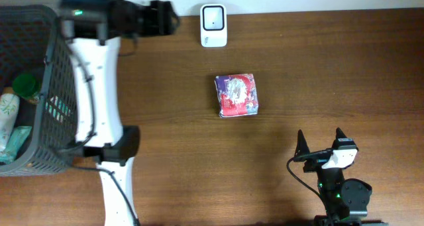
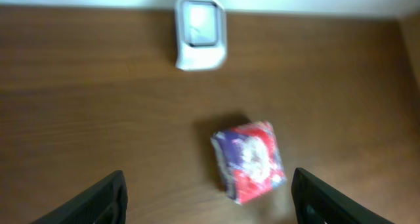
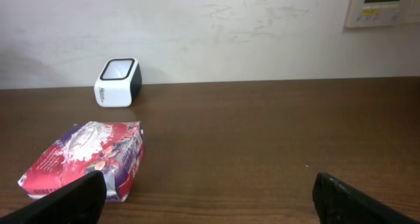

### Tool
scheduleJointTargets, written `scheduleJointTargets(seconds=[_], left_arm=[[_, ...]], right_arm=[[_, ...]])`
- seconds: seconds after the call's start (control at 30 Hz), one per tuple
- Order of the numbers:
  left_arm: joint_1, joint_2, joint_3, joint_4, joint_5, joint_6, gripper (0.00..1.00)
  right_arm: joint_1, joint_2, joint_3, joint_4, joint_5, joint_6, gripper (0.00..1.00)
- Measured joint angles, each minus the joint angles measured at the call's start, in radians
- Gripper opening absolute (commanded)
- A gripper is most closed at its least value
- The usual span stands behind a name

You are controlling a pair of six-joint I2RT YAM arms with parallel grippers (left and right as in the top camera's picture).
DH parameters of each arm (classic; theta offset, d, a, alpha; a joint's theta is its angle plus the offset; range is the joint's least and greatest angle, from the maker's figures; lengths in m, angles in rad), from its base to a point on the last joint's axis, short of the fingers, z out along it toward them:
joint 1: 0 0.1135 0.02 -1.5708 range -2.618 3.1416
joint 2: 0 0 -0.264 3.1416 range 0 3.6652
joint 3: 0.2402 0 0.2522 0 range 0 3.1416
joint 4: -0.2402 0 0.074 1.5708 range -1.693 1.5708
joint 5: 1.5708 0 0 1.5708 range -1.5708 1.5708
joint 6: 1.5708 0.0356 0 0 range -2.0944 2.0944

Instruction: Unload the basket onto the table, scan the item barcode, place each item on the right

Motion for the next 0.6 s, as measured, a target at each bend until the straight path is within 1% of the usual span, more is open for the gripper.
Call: scheduleJointTargets(seconds=[0.03,0.07,0.13,0.17,0.27,0.33,0.37,0.43,0.5,0.53,0.6], left_arm=[[0.029,-0.023,0.0,0.0,-0.014,0.0,0.81],[0.068,-0.056,0.0,0.0,-0.032,0.0,0.86],[0.129,-0.115,0.0,-0.001,-0.065,0.002,0.92],[0.17,-0.154,0.0,-0.001,-0.098,0.002,0.98],[0.278,-0.241,0.002,-0.001,-0.262,0.003,0.99],[0.35,-0.265,0.005,-0.001,-0.384,0.003,0.99],[0.365,-0.266,0.004,-0.001,-0.406,0.003,0.99],[0.448,-0.27,-0.073,-0.001,-0.488,-0.004,0.99],[0.489,-0.271,-0.162,0.001,-0.536,-0.01,0.99],[0.517,-0.271,-0.264,0.0,-0.582,-0.026,0.99],[0.545,-0.264,-0.364,0.005,-0.643,-0.054,0.99]], right_arm=[[0.0,0.0,0.0,0.0,0.0,0.0,0.99],[0.0,0.0,0.0,0.0,0.0,-0.001,0.99],[0.0,0.0,0.0,0.0,0.0,-0.001,0.99],[0.0,0.0,0.0,0.0,0.0,0.0,0.99],[0.0,0.0,0.0,0.0,0.0,0.0,0.99],[0.0,0.0,0.0,0.0,0.0,0.0,0.99],[0.0,0.0,0.0,0.0,0.0,-0.001,0.99],[0.0,0.0,0.0,0.0,0.0,0.0,0.99],[0.0,0.0,0.0,0.0,0.0,-0.001,0.99],[0.0,0.0,0.0,0.0,0.0,-0.001,0.99],[0.0,0.0,0.0,0.0,0.0,0.0,0.99]])
